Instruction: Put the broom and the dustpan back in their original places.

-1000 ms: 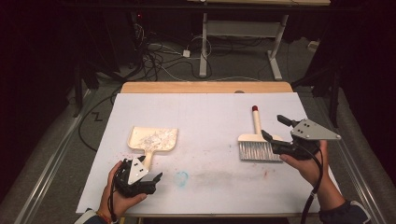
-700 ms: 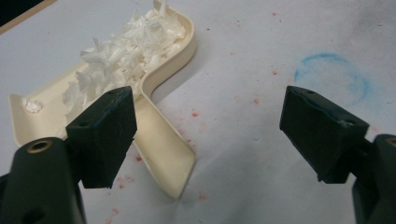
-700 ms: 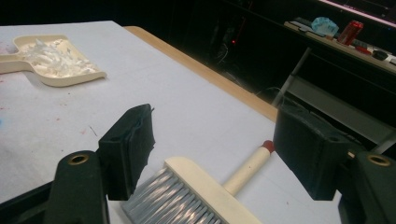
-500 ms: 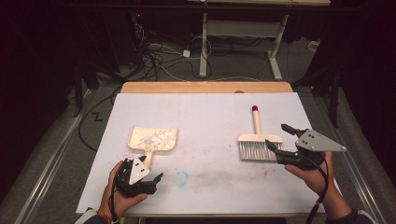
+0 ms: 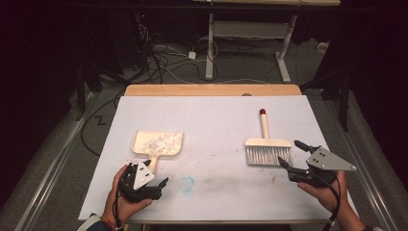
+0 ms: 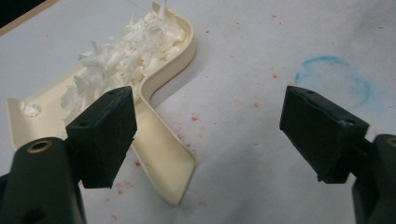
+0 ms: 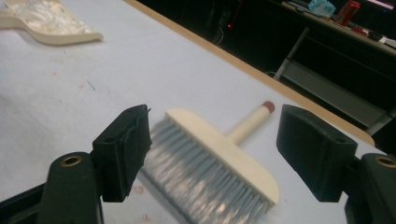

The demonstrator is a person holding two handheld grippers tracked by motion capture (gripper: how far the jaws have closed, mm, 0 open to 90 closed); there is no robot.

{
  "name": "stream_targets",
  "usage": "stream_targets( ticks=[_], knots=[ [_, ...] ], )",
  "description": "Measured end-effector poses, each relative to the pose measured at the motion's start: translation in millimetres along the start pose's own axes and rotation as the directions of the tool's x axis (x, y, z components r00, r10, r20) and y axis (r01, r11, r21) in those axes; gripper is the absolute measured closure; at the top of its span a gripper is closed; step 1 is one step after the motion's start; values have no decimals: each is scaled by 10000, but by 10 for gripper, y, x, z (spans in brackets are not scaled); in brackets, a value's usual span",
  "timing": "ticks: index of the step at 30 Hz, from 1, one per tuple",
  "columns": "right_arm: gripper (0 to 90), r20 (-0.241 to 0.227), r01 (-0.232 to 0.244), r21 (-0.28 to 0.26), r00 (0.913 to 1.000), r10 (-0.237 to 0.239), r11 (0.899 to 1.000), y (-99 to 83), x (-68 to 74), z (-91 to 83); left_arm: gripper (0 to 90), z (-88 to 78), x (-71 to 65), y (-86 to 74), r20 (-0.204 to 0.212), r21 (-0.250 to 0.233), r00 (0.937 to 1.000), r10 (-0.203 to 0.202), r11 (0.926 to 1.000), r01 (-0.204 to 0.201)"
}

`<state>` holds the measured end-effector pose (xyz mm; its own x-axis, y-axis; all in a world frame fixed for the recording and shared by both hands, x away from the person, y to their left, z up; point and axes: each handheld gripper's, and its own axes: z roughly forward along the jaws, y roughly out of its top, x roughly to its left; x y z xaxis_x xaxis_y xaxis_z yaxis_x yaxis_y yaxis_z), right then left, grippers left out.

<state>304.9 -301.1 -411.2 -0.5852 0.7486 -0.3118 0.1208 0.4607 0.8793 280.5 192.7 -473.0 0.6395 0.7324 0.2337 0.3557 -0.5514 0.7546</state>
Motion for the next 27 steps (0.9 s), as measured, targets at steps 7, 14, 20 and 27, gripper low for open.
stream_targets(
  ticks=[7, 14, 20, 27],
  knots=[
    [256, 102, -198, 214, 9998, 196, 9996, -300, 37, -62, 181, -4, -9, 5, -24, -6, 9999, 120, 9999, -120],
    [250, 97, -394, 564, 9992, 389, 9976, -451, 65, -95, 181, -11, -33, 13, -64, 1, 9997, 231, 9997, -231],
    [249, 164, -267, 353, 9995, 261, 9990, -406, 95, -114, 181, -34, -61, -13, -30, 93, 9996, 278, 9996, -278],
    [249, 144, -162, 274, 9998, 158, 9995, -374, 133, -129, 181, -39, -59, -9, -60, 58, 9995, 302, 9995, -301]
  ],
)
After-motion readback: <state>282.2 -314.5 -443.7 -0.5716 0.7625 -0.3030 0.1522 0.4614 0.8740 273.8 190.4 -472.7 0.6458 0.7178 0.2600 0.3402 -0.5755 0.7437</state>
